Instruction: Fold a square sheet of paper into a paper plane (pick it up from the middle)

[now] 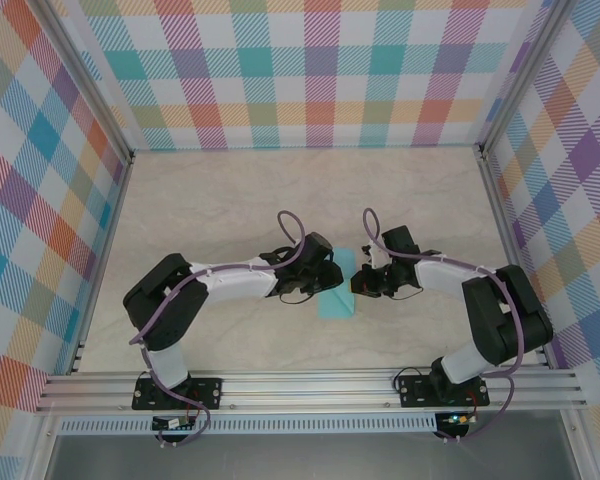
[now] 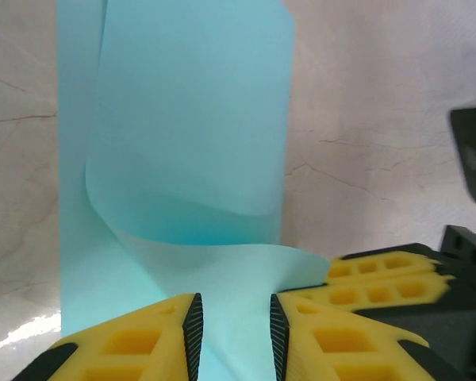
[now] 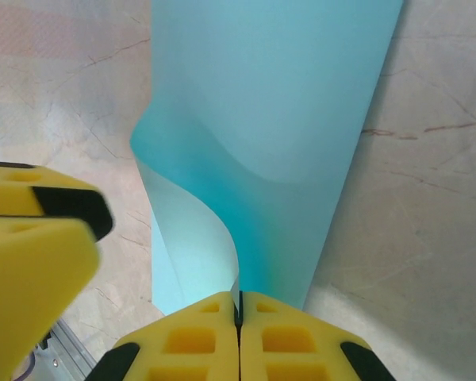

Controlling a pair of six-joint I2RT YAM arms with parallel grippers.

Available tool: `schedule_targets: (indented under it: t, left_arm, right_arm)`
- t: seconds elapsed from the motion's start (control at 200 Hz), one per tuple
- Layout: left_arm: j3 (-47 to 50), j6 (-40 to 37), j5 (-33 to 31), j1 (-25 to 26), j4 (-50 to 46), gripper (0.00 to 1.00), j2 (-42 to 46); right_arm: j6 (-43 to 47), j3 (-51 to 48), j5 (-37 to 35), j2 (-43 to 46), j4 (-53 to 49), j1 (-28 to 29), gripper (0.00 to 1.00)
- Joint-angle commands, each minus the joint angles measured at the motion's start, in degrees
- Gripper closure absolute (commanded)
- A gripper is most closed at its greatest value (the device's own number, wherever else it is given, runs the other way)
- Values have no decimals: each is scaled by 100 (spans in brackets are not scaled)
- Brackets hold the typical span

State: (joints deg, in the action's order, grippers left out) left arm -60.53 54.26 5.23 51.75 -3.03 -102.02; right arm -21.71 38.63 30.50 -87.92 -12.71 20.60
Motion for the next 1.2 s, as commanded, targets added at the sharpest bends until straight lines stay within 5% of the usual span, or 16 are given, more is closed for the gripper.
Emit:
schedule_targets:
  t: [0.0, 0.38, 0.76, 1.195]
  left_arm:
    - [63, -3, -72, 83, -146, 69, 225]
    - [-36, -14, -44, 90, -276, 73, 62]
    - [-74, 100, 317, 91, 109, 100, -149]
    - [105, 325, 461, 91, 708, 100, -515]
  right_arm:
    - [237, 171, 223, -109, -120, -47, 93]
    - [216, 296, 77, -335, -267, -56, 93]
    - [224, 347, 77, -451, -299, -61, 93]
    - [226, 387, 44, -532, -322, -57, 93]
